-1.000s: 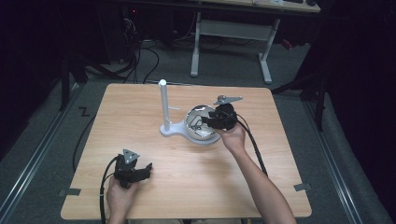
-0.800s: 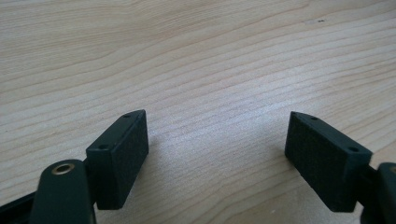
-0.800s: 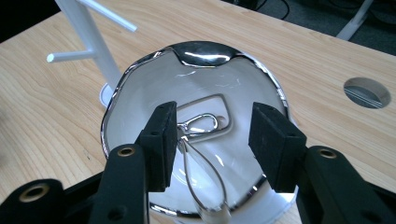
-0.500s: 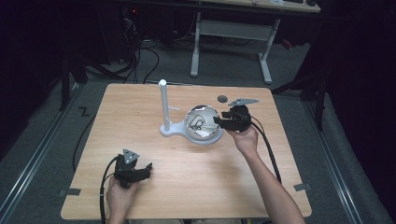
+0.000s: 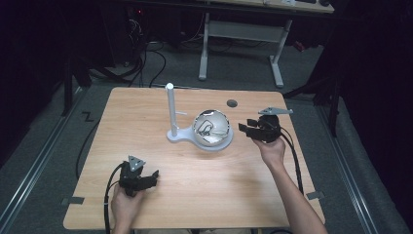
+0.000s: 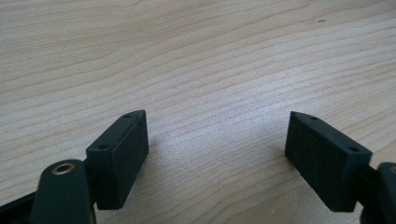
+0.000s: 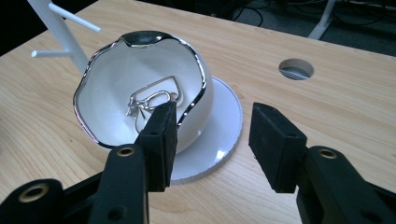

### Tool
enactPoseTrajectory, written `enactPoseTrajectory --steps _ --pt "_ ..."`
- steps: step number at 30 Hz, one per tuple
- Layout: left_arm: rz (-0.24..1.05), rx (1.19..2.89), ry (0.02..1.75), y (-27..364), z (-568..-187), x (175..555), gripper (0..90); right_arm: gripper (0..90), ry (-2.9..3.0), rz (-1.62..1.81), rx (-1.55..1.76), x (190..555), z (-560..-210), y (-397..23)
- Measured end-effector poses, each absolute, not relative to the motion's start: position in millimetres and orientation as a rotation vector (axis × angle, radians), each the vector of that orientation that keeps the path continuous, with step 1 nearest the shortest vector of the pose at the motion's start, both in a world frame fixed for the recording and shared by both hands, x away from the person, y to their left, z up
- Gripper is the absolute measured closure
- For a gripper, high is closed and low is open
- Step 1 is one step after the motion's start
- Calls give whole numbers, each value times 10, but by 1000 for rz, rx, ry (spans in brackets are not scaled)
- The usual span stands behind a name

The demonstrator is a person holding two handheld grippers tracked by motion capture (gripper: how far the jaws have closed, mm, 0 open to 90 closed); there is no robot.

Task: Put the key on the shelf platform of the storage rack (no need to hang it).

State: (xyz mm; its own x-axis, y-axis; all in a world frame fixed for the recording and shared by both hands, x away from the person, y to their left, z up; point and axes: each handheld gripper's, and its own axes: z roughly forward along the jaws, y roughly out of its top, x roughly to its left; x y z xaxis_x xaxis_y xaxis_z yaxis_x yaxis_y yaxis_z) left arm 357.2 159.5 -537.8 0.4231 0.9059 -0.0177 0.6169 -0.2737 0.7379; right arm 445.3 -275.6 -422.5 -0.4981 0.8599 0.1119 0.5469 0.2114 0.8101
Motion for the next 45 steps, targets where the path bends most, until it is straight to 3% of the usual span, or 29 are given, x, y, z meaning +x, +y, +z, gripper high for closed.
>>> enactPoseTrajectory --steps 45 --pt "545 2000 1284 1594 -5377 3572 219 532 1996 1242 1346 3710 -4305 -3350"
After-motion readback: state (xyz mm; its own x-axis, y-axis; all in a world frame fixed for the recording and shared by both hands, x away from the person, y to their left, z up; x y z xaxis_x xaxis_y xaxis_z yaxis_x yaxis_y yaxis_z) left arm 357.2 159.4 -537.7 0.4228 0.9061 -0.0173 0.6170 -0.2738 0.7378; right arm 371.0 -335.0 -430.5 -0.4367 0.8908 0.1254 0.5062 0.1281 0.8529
